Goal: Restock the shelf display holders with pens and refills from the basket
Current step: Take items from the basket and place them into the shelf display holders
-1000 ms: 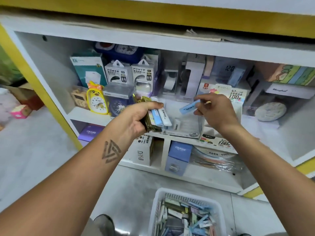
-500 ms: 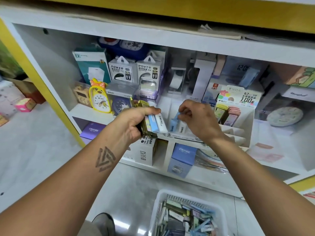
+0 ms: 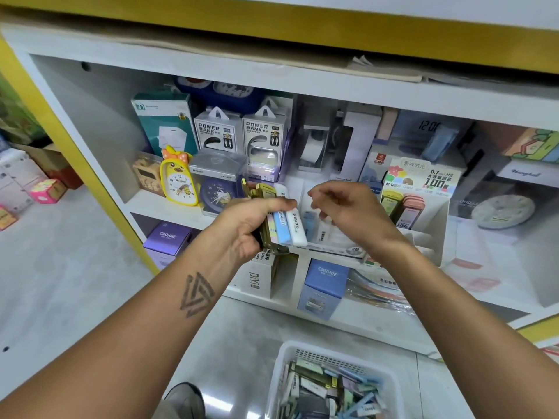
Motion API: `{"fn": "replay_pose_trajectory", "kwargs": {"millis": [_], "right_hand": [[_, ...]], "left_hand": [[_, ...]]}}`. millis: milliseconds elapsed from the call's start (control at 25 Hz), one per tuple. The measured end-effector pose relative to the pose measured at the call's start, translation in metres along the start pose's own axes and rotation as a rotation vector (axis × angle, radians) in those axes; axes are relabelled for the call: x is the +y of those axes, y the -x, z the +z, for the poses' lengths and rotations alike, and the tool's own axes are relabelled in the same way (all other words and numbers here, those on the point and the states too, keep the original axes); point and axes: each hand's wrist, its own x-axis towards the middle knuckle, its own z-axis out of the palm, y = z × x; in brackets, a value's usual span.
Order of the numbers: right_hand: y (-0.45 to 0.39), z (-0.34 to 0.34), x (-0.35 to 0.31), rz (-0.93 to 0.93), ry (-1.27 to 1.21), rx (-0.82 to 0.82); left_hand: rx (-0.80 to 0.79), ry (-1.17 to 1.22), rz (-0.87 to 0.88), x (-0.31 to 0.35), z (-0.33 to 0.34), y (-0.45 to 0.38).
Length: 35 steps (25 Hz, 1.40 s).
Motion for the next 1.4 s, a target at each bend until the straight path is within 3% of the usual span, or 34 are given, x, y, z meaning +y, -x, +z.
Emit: {"fn": "replay_pose_trajectory", "kwargs": {"millis": [40, 160, 520, 920, 1080, 1400], "right_hand": [[0.004, -0.003, -0.006, 0.063, -0.164, -0.057], [0.017, -0.010, -0.009, 0.119, -0.245, -0.212], [0.020, -0.035, 0.004, 0.134, -0.462, -0.078], [0.013, -0.046, 0.014, 0.056, -0.209, 0.137], [0.007, -0.045, 0.024, -0.032, 0.093, 0.246], [0.001, -0.027, 0.039, -0.040, 0.180, 0.160]], "left_hand": [[-0.012, 0.008, 0.013, 0.000, 0.004, 0.001], [-0.025, 0.016, 0.046, -0.004, 0.018, 0.003], [-0.094, 0.021, 0.074, -0.007, 0.039, 0.000], [-0.026, 0.034, 0.074, 0.004, 0.025, -0.007], [-0.009, 0.018, 0.068, 0.005, 0.024, -0.006], [-0.024, -0.007, 0.053, 0.000, 0.023, -0.004]]}}
